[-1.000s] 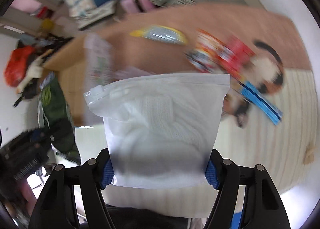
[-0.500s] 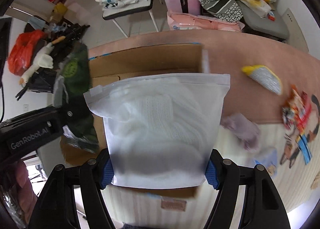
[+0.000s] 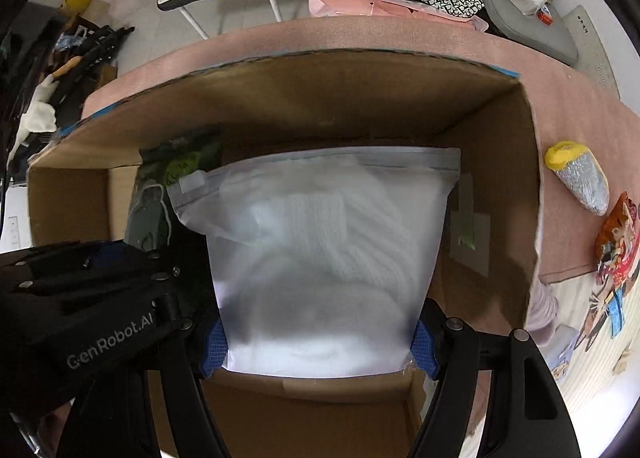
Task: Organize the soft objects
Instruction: 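Lower both held packs into the cardboard box and open both tools, then grasp the red snack bag with the right tool while the left tool grasps the yellow sponge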
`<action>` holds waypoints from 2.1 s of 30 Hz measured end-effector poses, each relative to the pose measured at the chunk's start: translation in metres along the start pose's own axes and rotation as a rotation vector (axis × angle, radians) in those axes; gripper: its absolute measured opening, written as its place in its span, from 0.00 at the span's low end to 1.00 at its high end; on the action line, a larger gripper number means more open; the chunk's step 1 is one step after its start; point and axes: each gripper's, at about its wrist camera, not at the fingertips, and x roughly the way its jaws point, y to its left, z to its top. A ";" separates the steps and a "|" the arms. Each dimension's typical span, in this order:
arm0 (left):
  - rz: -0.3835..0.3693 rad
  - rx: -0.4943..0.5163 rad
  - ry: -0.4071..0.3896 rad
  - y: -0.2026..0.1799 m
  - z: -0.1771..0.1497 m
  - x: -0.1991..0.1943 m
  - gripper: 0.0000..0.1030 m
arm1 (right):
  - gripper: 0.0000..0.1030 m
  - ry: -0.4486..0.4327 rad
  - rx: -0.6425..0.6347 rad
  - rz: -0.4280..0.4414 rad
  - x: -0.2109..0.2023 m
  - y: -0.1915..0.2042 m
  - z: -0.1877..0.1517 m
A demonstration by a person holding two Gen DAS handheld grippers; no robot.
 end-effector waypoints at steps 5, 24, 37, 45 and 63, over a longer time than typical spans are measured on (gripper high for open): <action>0.038 -0.011 -0.018 0.005 -0.007 -0.012 0.43 | 0.92 0.028 -0.019 -0.027 0.004 0.004 0.000; 0.205 0.017 -0.416 0.019 -0.123 -0.097 0.96 | 1.00 -0.201 -0.073 -0.078 -0.104 0.014 -0.101; 0.209 0.020 -0.555 0.003 -0.219 -0.126 0.97 | 1.00 -0.354 -0.093 -0.057 -0.169 0.013 -0.210; 0.239 0.017 -0.638 -0.017 -0.252 -0.148 0.97 | 1.00 -0.434 -0.085 0.005 -0.195 0.006 -0.243; -0.013 0.068 -0.321 -0.231 -0.139 -0.050 0.97 | 1.00 -0.344 0.317 0.088 -0.202 -0.313 -0.211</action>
